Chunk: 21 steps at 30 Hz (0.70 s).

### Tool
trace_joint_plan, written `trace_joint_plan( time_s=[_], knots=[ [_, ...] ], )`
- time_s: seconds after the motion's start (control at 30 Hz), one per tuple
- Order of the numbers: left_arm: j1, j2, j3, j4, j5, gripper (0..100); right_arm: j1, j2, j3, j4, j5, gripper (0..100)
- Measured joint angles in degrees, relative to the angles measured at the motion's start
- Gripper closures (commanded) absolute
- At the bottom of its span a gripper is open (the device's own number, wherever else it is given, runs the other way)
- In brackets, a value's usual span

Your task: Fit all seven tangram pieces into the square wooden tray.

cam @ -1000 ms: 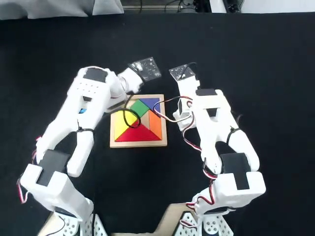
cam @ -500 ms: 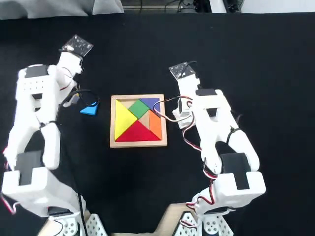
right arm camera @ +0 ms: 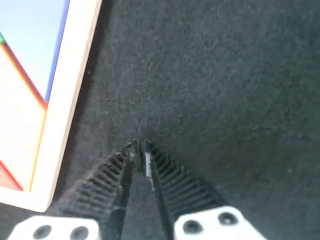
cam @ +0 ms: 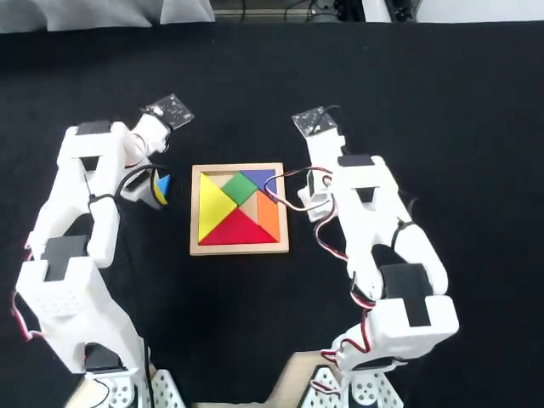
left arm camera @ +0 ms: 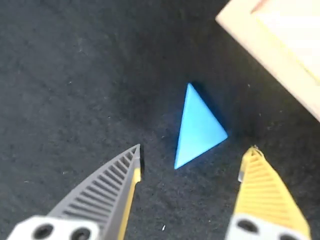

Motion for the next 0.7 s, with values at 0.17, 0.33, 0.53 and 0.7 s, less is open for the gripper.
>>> trace_joint_plan(
  time_s=[0.17,0.33,0.53,0.7],
  knots=[
    [1.5,2.7,-1.2,0.0,-2.5,69,0.0,0.0,0.0,0.0,0.0,98.7],
    [2.6,7.8,-5.1,0.6,-2.8,69,0.0,0.0,0.2,0.0,0.0,98.7],
    [2.4,10.3,-9.7,4.7,-2.9,69,0.1,0.0,0.6,-0.4,0.0,98.7],
    [2.2,10.5,-12.0,6.6,-1.6,74,0.1,0.0,0.6,-0.4,0.0,98.7]
  ],
)
